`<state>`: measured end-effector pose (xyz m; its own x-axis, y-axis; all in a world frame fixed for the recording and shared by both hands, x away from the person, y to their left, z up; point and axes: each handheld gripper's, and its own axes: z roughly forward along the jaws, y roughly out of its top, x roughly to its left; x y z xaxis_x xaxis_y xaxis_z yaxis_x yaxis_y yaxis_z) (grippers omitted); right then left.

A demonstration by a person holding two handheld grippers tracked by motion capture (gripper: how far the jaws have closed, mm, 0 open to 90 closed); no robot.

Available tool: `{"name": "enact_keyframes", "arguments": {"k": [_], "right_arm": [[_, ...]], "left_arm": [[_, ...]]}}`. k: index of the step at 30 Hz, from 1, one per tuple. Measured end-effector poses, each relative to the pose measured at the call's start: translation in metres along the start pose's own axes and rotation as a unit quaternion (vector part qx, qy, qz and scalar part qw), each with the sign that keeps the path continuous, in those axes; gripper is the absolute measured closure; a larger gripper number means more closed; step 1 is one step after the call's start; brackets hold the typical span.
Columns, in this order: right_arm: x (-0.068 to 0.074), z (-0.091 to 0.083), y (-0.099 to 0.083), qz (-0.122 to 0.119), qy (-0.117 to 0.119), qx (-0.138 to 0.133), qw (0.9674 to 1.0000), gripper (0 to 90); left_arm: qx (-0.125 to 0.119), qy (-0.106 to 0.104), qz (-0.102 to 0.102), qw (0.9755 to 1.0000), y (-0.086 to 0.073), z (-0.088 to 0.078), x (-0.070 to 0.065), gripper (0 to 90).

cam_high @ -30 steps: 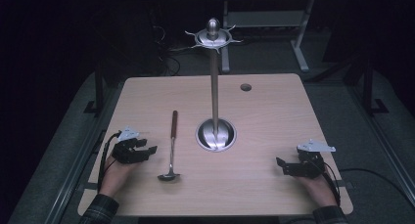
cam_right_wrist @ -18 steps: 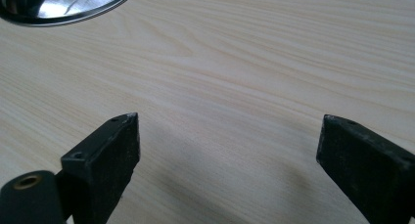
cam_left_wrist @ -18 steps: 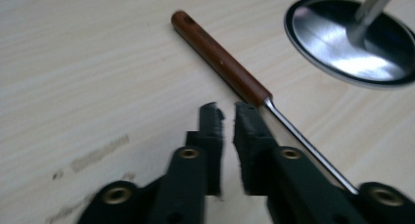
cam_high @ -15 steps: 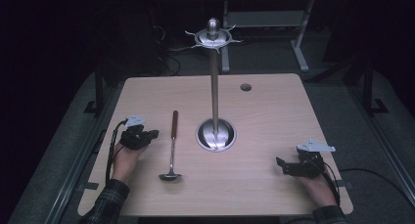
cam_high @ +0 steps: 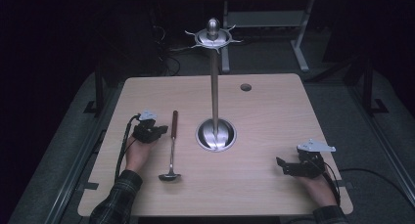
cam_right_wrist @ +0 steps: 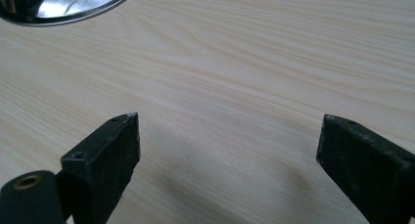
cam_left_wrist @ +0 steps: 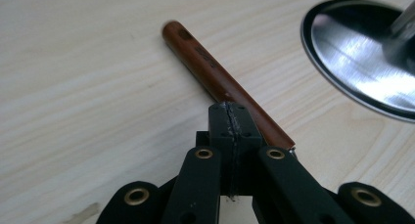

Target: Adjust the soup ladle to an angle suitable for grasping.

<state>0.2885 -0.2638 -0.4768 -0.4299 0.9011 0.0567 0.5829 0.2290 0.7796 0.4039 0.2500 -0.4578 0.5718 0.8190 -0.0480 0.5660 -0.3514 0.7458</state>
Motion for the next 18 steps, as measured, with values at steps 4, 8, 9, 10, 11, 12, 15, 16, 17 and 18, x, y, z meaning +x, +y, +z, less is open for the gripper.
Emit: {"name": "enact_keyframes", "arguments": {"k": [4,8,9,10,11,12,15,16,17,18], "right_arm": [[0.0,0.0,0.0,0.0,0.001,0.0,1.0,8.4],[0.0,0.0,0.0,0.0,0.001,0.0,1.0,8.4],[0.0,0.0,0.0,0.0,0.001,0.0,1.0,8.4],[0.0,0.0,0.0,0.001,0.001,0.0,1.0,8.4],[0.0,0.0,0.0,0.001,0.001,0.0,1.0,8.4],[0.0,0.0,0.0,0.001,0.001,0.0,1.0,8.4],[0.0,0.0,0.0,0.001,0.001,0.0,1.0,8.4],[0.0,0.0,0.0,0.001,0.001,0.0,1.0,8.4],[0.0,0.0,0.0,0.001,0.001,0.0,1.0,8.4],[0.0,0.0,0.0,0.001,0.001,0.0,1.0,8.4]], "left_arm": [[0.009,-0.002,0.015,0.9999,0.0,0.005,-0.007,89.8],[0.014,-0.004,0.02,0.9997,0.0,0.007,-0.011,89.8],[0.015,-0.004,0.02,0.9997,0.0,0.007,-0.011,89.8],[0.016,-0.004,0.021,0.9996,0.0,0.007,-0.011,89.8],[0.016,-0.004,0.021,0.9996,0.0,0.007,-0.011,89.8],[0.016,-0.005,0.02,0.9996,0.0,0.007,-0.011,89.8],[0.016,-0.006,0.019,0.9997,0.0,0.008,-0.011,89.8],[0.017,-0.007,0.02,0.9996,0.0,0.007,-0.011,89.8],[0.016,-0.007,0.02,0.9997,0.0,0.008,-0.012,89.8],[0.016,-0.007,0.019,0.9997,0.0,0.008,-0.013,89.8]]}}
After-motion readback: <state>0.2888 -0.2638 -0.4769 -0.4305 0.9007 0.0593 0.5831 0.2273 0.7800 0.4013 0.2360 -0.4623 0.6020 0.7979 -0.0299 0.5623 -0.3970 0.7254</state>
